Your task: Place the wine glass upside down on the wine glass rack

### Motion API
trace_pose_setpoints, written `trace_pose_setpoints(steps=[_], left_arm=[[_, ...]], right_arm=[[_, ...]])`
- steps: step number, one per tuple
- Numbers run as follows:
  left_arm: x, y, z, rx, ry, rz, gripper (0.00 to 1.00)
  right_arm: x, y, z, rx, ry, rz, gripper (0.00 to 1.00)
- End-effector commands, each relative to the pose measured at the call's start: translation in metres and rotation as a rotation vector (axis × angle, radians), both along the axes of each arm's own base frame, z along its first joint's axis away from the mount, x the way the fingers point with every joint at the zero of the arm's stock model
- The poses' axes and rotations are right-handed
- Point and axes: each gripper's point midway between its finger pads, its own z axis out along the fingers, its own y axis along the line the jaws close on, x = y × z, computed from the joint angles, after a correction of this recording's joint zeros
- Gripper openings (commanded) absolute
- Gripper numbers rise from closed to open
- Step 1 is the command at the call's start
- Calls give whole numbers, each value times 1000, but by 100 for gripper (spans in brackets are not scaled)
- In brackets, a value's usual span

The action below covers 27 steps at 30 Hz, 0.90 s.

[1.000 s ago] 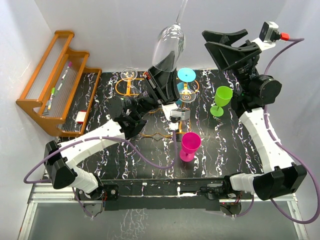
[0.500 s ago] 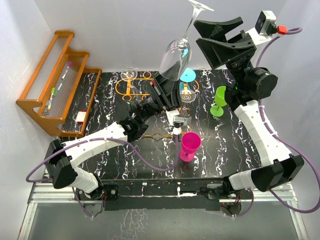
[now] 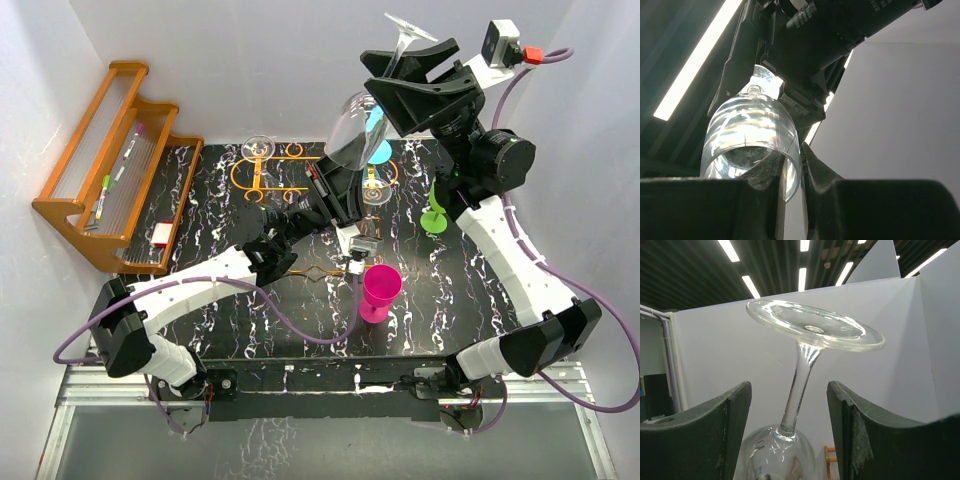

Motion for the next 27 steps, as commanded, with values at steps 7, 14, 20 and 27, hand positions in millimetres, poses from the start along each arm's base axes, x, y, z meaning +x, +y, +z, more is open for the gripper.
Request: trace_pose_setpoints(steps=[7, 14, 20, 27], left_arm=[[-19, 30, 33, -95, -84, 20, 0], [-23, 34, 30, -88, -95, 29, 0], [-24, 36, 28, -86, -94, 30, 0], [-25, 36, 28, -84, -102, 36, 0]], right_arm=[[-23, 1, 9, -6, -95, -15, 55], [-23, -6, 4, -2, -82, -87, 56], [-28, -5, 4, -24, -97, -89, 40], [-29, -2, 0, -68, -102, -93, 32]])
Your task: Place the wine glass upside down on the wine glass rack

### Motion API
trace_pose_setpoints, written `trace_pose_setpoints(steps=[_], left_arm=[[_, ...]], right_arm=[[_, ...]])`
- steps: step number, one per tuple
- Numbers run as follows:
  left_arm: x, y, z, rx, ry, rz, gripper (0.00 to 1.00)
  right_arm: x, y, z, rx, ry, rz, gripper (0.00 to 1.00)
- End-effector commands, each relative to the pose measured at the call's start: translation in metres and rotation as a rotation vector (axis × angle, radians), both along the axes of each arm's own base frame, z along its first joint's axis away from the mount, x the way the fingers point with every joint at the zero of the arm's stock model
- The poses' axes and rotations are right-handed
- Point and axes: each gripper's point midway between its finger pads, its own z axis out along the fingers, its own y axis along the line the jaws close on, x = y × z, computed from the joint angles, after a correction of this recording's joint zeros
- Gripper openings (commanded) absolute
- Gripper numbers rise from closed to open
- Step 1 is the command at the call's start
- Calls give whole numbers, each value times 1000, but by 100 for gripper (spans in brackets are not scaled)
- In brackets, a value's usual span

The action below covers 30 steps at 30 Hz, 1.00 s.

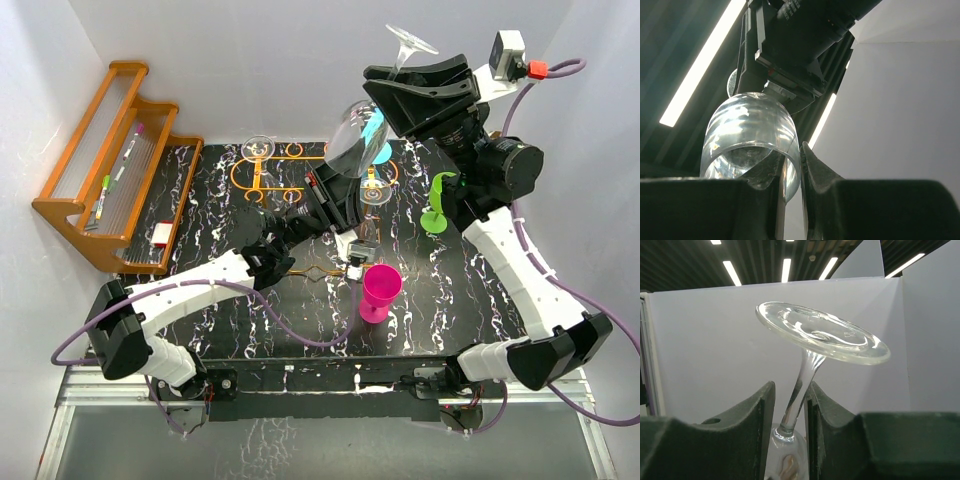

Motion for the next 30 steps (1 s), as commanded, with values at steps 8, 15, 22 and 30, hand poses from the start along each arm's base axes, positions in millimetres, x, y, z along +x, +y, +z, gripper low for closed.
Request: trace_pose_setpoints(steps=[8, 15, 22, 30], left_arm=[[-31, 47, 49, -131, -113, 21, 0], [-32, 46, 43, -116, -114, 23, 0], [-31, 41, 33, -88, -115, 21, 0], [-30, 42, 37, -103, -106, 20, 0]], right_arm=[[-25, -10, 9, -40, -66, -77, 44], [-27, -11, 11, -55, -71, -94, 44], [-24, -6, 10, -46, -53, -39, 56], [-27, -3, 7, -60, -65, -5, 43]])
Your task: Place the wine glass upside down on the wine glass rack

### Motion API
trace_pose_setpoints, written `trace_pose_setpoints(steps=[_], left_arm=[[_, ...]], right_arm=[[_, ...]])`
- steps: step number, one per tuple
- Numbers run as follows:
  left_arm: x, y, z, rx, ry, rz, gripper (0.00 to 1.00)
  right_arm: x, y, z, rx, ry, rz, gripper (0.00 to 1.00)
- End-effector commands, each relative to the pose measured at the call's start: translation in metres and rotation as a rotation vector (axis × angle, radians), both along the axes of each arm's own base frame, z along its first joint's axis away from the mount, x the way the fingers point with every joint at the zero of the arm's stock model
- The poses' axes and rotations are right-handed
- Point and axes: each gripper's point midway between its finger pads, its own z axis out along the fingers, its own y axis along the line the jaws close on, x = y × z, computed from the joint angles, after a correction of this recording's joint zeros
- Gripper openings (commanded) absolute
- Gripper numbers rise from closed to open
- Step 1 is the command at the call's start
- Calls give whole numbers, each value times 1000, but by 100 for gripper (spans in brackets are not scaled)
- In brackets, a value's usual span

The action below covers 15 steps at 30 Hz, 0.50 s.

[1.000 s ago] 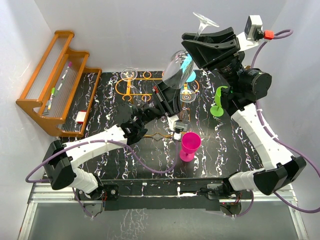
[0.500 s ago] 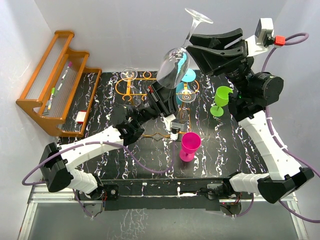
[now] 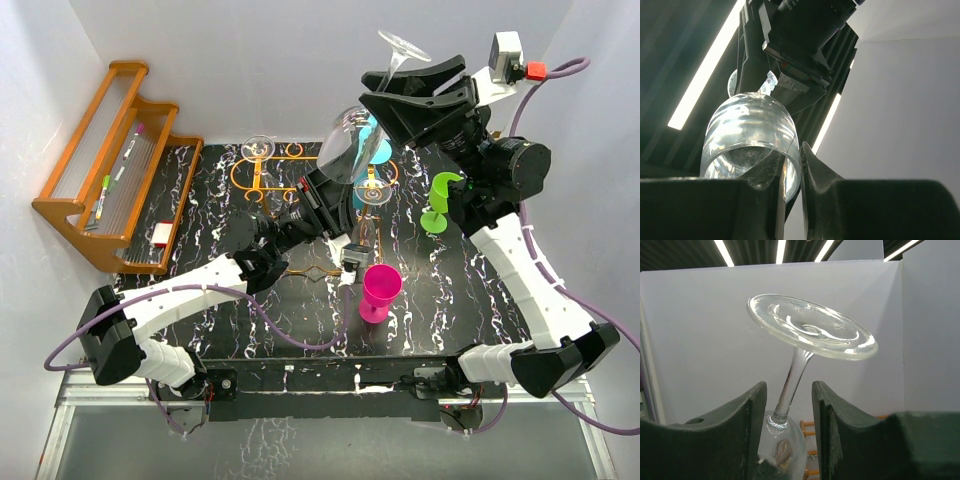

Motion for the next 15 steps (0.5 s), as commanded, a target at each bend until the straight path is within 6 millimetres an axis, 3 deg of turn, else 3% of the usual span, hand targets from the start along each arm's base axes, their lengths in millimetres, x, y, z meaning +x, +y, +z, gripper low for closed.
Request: trace_pose_setpoints(steps=[1, 5, 9, 15], left_arm=[[-20, 32, 40, -117, -79, 5, 0], [-21, 34, 41, -122, -82, 4, 0], [-20, 34, 40, -121, -78, 8, 0], [-19, 34, 41, -124, -72, 12, 0]], right_arm=[[-21, -4, 14, 17, -69, 30, 40], [-20, -5, 9, 8, -57, 14, 31], [-19, -5, 7, 3, -48, 14, 8], [-22, -3, 1, -12, -48, 24, 8]])
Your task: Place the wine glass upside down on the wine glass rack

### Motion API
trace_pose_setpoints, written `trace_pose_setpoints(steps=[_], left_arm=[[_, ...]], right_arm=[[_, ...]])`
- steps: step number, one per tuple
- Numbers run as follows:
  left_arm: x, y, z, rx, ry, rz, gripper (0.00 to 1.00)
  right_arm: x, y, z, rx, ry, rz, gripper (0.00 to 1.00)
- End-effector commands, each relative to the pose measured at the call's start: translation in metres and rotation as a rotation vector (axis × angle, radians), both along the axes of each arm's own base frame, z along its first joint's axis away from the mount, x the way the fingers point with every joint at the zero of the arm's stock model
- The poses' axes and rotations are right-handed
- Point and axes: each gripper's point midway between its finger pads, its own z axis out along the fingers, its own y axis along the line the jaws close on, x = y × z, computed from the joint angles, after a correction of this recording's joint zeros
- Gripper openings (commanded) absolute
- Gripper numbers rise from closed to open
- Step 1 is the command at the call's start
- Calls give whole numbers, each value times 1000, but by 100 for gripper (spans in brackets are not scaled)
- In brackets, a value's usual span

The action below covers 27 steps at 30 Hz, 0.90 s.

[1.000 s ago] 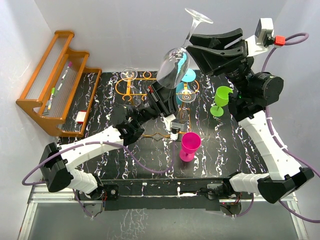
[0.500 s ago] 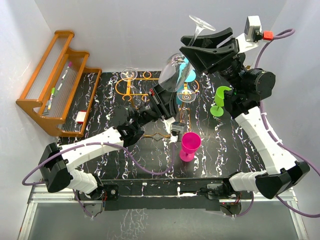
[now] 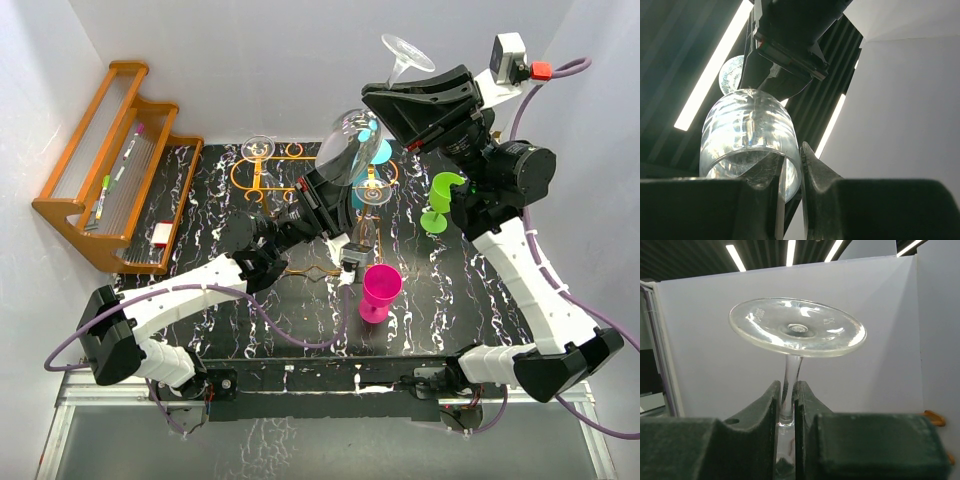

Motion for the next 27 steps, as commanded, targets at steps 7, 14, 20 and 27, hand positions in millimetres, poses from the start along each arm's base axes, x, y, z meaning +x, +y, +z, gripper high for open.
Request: trace_pose_setpoints(steps=[7, 14, 20, 27], left_arm=[[-13, 27, 33, -102, -36, 18, 6], [-5, 25, 4, -39, 23, 42, 69], [-6, 43, -11, -36, 72, 76, 76], [24, 103, 8, -158, 220, 235, 80]], right_arm=[[-14, -7, 2, -14, -85, -50, 8], [-28, -51, 54, 69, -164, -349, 8], [-66, -81, 80, 100, -227, -452, 8], [-52, -63, 12, -91, -96, -409, 8]])
